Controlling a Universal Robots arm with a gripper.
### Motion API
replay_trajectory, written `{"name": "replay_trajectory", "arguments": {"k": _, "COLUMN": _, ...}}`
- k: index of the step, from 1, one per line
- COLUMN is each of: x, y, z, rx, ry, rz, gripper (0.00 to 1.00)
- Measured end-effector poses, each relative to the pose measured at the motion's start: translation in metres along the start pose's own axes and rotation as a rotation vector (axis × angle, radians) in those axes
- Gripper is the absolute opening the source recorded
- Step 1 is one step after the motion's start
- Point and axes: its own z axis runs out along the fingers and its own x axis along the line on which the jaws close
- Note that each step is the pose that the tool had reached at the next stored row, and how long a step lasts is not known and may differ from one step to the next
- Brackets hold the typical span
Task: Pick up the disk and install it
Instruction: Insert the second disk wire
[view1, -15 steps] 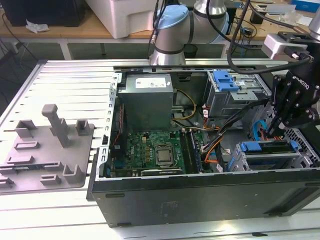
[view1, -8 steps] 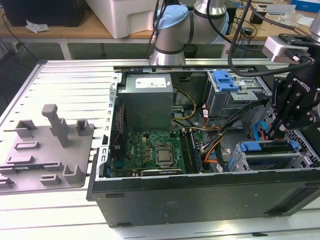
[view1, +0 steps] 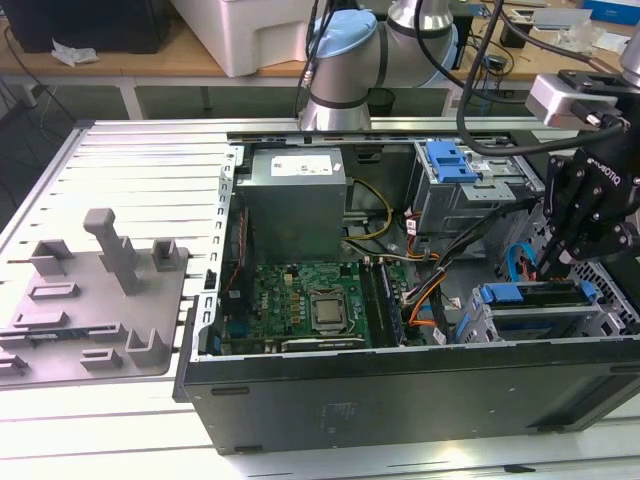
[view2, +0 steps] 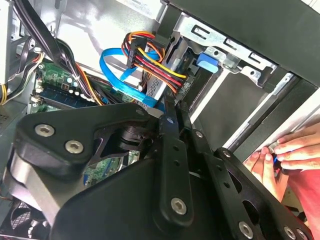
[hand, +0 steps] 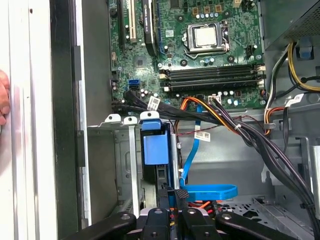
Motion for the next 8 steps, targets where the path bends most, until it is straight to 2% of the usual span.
{"name": "replay_trajectory", "arguments": {"k": 8, "x": 0.0009, "y": -0.0003, "z": 0.0012, "rx": 0.0000, "ry": 0.0003, "rz": 0.000, "gripper": 0.16}}
